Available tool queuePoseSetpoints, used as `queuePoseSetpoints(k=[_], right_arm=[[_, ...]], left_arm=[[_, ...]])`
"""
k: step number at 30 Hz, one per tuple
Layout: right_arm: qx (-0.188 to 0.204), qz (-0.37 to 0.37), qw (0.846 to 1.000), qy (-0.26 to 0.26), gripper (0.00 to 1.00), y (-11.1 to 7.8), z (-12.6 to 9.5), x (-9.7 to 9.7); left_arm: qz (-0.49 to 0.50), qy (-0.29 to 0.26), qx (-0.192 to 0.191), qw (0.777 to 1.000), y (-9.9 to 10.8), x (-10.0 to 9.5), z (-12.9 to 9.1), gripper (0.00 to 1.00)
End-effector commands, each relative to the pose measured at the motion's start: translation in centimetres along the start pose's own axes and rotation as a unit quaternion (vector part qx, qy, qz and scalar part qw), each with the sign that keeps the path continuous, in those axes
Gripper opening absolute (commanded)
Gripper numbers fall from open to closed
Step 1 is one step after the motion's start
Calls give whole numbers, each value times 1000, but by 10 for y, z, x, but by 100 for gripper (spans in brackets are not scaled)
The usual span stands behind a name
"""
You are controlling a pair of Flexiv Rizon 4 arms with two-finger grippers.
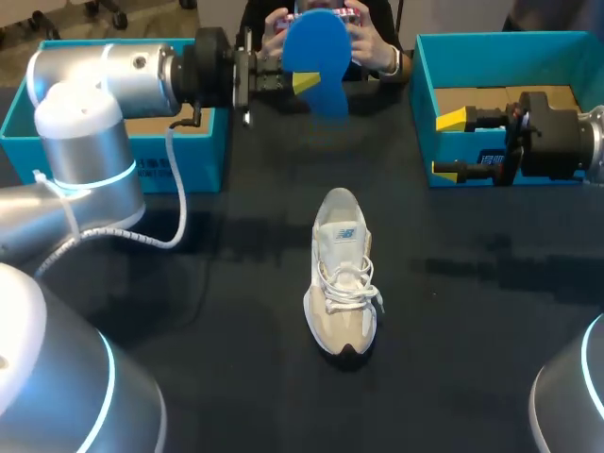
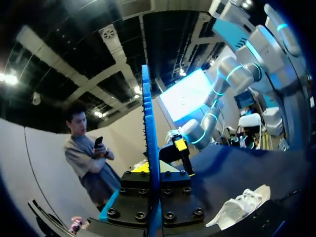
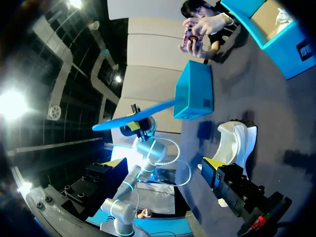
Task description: Take the shoe out of the shoebox, open the shoe tongue, remove and reinsert the insole, then place the shoe into the shoebox
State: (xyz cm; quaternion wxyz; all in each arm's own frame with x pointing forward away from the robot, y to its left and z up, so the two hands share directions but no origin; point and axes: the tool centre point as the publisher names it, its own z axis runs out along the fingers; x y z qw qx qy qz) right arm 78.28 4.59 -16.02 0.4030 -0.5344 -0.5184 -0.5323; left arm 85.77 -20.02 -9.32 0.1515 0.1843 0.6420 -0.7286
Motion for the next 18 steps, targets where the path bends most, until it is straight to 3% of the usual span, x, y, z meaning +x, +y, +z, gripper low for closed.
queuePoseSetpoints(k=[1,6,14,15,18], right_arm=[[-1,0,1000,-1,100,0,1,0],[-1,0,1000,-1,100,0,1,0],[-1,0,1000,-1,100,0,1,0],[-1,0,1000,-1,100,0,1,0],[-1,0,1000,-1,100,0,1,0]], left_arm=[[31,-21,5,999,1,4,1,0],[185,17,18,982,6,0,0,0],[278,53,17,959,20,-2,-1,0],[320,66,8,945,27,0,-2,0],[359,72,4,931,35,3,-2,0]])
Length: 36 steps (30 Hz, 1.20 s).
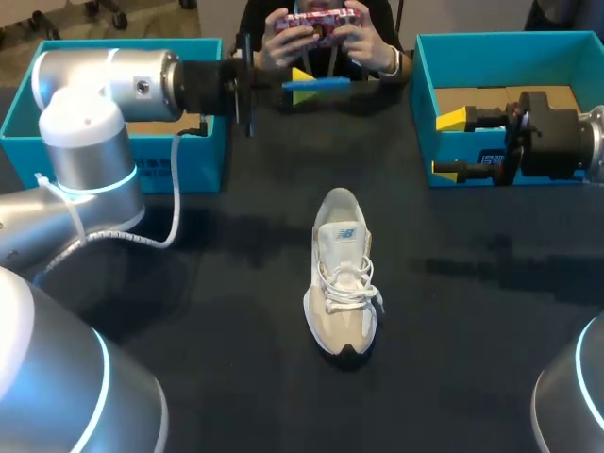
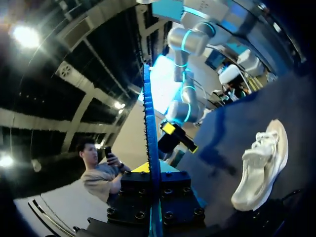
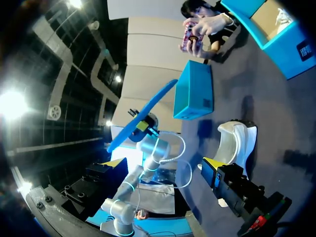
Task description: Take the shoe out of the shoebox, open the shoe tongue, remove and reinsert the insole, then place the shoe into the shoebox
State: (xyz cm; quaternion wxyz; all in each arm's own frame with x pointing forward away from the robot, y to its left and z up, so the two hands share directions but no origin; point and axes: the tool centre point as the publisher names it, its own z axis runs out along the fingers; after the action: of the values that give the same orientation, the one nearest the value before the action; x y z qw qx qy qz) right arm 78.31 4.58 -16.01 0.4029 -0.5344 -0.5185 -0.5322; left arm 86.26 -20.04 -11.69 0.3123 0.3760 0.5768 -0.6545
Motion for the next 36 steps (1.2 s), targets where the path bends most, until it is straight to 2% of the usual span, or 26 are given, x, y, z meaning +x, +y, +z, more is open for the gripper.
queuePoseSetpoints(k=[1,6,11,19,23,36], right_arm=[[-1,0,1000,-1,100,0,1,0],[-1,0,1000,-1,100,0,1,0],[-1,0,1000,-1,100,0,1,0],[4,7,1000,4,100,-2,13,-3],[8,8,1000,5,100,-2,22,-4],[30,10,999,6,100,4,43,-5]], left_arm=[[104,27,6,994,12,4,1,0],[180,26,-12,983,20,10,6,0],[211,20,-30,977,26,16,10,0],[241,26,-48,969,35,29,10,0],[288,34,-62,955,39,35,11,0],[321,24,-59,945,43,49,29,0]])
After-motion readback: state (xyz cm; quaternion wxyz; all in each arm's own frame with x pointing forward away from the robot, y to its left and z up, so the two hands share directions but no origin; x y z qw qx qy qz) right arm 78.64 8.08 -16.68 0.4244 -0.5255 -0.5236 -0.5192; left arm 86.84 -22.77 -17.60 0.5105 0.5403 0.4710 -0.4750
